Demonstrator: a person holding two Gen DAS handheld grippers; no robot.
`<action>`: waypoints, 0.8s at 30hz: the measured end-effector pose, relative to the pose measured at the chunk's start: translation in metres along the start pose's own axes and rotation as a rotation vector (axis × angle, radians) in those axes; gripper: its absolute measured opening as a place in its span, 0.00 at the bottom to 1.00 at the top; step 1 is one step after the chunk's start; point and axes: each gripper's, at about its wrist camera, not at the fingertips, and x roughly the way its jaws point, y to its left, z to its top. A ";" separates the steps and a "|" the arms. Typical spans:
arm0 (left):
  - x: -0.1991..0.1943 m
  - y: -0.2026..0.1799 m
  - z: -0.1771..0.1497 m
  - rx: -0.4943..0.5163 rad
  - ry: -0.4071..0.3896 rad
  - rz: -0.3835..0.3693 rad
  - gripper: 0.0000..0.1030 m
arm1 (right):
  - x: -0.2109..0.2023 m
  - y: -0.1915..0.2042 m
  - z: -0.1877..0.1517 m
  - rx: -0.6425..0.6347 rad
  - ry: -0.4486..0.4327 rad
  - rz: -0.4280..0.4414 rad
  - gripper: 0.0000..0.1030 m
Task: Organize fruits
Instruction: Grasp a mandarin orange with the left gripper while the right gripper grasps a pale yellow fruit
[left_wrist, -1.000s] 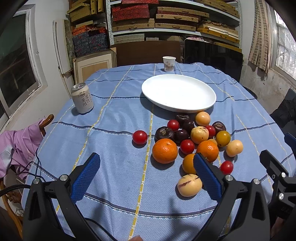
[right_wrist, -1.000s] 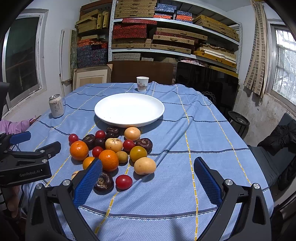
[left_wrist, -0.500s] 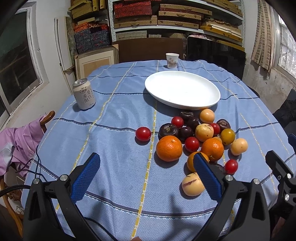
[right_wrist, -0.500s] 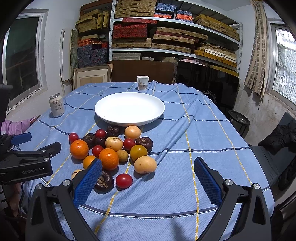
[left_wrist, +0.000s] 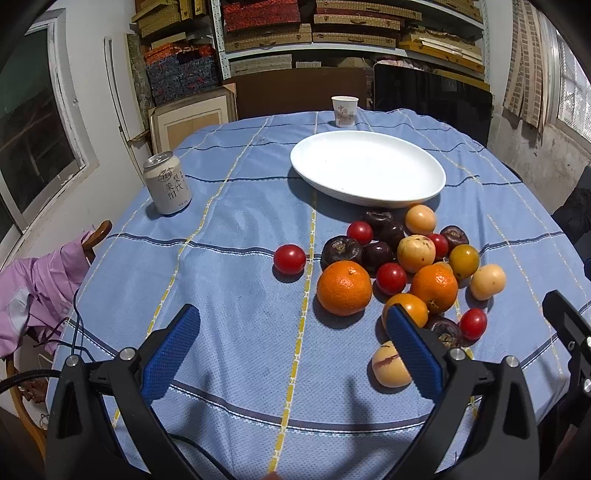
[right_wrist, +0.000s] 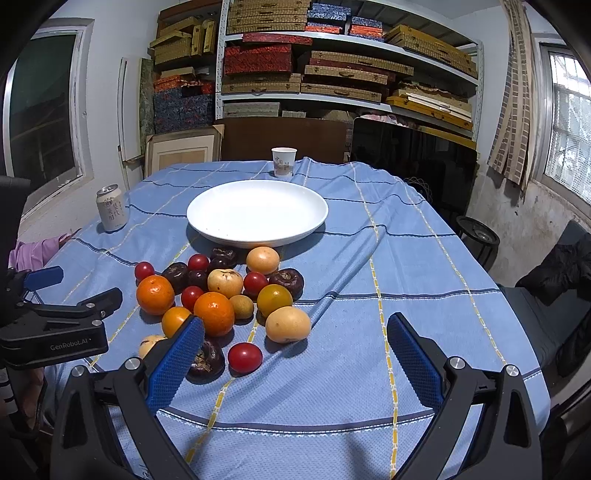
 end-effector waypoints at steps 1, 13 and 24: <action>0.001 0.001 0.000 0.001 0.002 0.001 0.96 | 0.000 0.000 0.000 -0.001 -0.002 -0.001 0.97; 0.012 0.006 -0.008 0.000 0.036 -0.137 0.96 | 0.004 -0.002 -0.002 -0.001 0.008 -0.006 0.97; 0.057 -0.016 0.003 0.075 0.084 -0.128 0.68 | 0.012 -0.007 -0.005 -0.007 0.024 -0.029 0.97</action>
